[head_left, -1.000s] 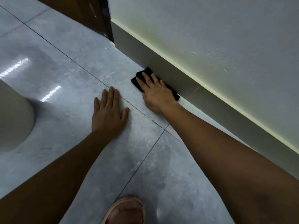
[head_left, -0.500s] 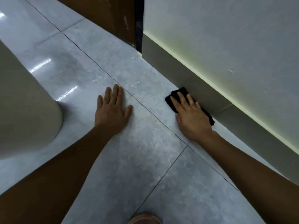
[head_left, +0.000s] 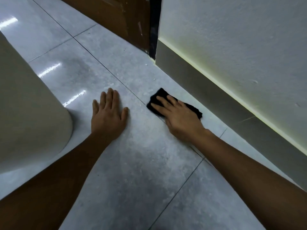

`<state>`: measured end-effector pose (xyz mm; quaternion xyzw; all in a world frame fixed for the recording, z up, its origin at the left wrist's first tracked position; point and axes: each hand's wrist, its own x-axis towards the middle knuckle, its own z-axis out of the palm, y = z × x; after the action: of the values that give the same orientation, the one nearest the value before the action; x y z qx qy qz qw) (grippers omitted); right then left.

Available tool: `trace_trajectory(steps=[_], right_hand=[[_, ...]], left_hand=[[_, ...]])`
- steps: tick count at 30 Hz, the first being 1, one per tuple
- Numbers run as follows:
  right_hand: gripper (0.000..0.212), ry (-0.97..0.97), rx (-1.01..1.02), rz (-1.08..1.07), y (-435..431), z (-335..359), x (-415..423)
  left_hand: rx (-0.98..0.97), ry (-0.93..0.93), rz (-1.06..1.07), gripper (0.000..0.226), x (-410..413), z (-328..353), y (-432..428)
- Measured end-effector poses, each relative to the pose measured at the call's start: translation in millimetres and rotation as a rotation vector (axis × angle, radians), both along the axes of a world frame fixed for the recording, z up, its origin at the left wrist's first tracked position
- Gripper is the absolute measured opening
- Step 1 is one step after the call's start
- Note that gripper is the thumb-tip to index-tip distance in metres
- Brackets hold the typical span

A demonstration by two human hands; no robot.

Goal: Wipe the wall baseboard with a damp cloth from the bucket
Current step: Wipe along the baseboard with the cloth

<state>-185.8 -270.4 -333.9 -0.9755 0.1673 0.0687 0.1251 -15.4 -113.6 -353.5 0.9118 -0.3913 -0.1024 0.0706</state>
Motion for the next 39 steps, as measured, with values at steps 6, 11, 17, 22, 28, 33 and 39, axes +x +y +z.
trace_trajectory(steps=[6,11,17,22,28,33,39], right_hand=[[0.066,0.068,-0.025,-0.199,-33.8,0.9,30.0],[0.065,0.046,-0.004,-0.201,-12.0,-2.7,95.5],[0.065,-0.030,0.026,-0.012,-2.2,-2.0,58.0],[0.067,0.101,-0.024,-0.180,-42.8,0.4,105.4],[0.062,0.121,0.055,-0.124,-32.6,7.0,154.2],[0.064,-0.024,0.059,0.050,-13.9,-4.1,84.6],[0.062,0.044,0.069,-0.254,-36.6,0.5,54.0]], left_hand=[[0.028,0.019,-0.008,0.068,2.0,1.3,0.9],[0.030,0.023,-0.030,0.070,4.5,-1.3,1.5],[0.015,0.010,-0.032,0.070,4.8,-3.8,3.9],[0.018,-0.005,-0.037,0.069,5.3,-4.6,3.5],[0.017,-0.021,-0.045,0.070,4.0,-5.8,3.9],[0.021,-0.013,-0.046,0.069,5.4,-3.8,4.4],[-0.046,0.067,0.004,0.065,-15.2,4.6,3.5]])
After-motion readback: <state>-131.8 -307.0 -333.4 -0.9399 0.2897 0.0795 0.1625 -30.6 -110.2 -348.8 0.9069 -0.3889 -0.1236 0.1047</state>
